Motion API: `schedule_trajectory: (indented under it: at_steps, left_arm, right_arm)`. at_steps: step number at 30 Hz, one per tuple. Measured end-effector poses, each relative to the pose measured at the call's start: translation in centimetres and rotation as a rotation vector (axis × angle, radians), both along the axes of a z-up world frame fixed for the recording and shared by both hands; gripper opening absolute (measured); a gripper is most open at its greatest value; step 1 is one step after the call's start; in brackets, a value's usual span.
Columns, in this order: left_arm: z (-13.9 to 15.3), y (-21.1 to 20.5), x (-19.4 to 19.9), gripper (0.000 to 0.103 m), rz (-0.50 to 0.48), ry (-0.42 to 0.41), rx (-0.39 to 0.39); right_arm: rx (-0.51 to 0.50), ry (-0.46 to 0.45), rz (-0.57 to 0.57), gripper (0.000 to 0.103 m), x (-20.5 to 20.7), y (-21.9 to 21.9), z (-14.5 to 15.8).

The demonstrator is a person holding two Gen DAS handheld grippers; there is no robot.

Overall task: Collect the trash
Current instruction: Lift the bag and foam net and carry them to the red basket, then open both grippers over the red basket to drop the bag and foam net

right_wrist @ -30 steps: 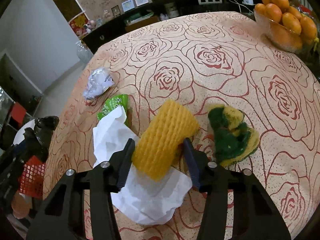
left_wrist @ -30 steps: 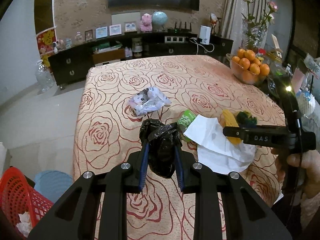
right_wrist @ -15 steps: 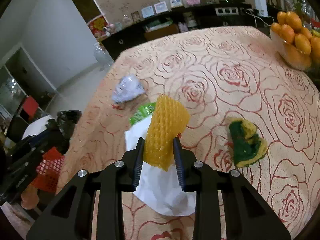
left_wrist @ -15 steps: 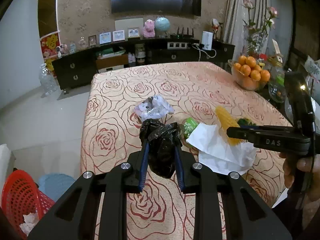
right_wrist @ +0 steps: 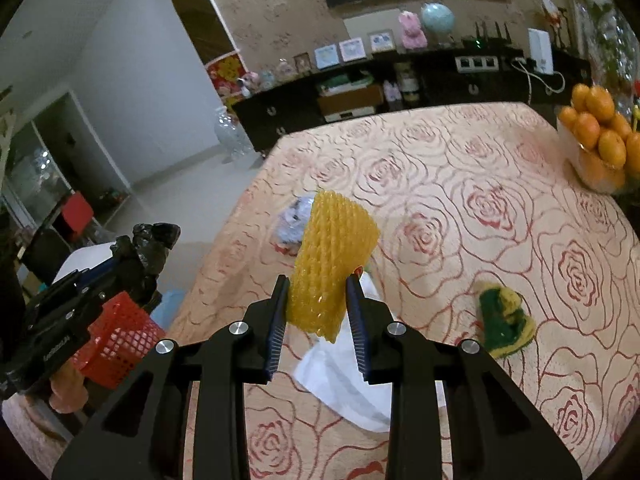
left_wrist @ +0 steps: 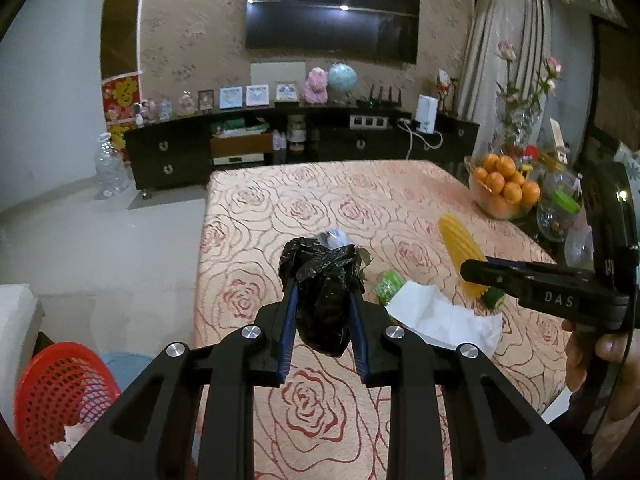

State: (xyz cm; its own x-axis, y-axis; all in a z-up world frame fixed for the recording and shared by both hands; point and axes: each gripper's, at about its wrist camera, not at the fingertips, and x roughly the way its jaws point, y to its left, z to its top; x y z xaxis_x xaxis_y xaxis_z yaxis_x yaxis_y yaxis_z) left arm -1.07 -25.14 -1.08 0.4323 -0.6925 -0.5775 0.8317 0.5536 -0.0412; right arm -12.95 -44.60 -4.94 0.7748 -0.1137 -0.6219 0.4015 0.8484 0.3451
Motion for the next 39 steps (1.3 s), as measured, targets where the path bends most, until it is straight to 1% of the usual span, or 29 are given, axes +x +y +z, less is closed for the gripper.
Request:
schedule_trajectory:
  at_steps: [6,12,17,25,31,39]
  left_arm:
    - [1.9,3.2,0.8,0.023,0.059,-0.006,-0.054]
    - [3.1,6.5,1.3,0.023,0.14,-0.04,-0.069]
    - [3.5,9.1,1.9,0.023,0.214,-0.069,-0.059]
    - [3.5,13.0,2.9,0.023,0.353,-0.111,-0.018]
    - [3.1,15.5,3.8,0.023,0.418,-0.107,-0.006]
    - [2.7,17.3,4.9,0.023,0.475,-0.091,0.002]
  right_arm:
    - [-0.022,-0.029,0.038,0.029,0.8,1.8,1.4]
    - [-0.032,-0.039,0.07,0.029,1.8,3.3,2.1]
    - [-0.043,-0.047,0.097,0.029,2.9,4.8,2.7]
    - [-0.083,-0.053,0.169,0.029,5.0,8.2,3.7]
    - [-0.098,-0.046,0.232,0.029,6.8,11.0,3.8]
    - [-0.115,-0.039,0.306,0.029,9.1,14.7,4.0]
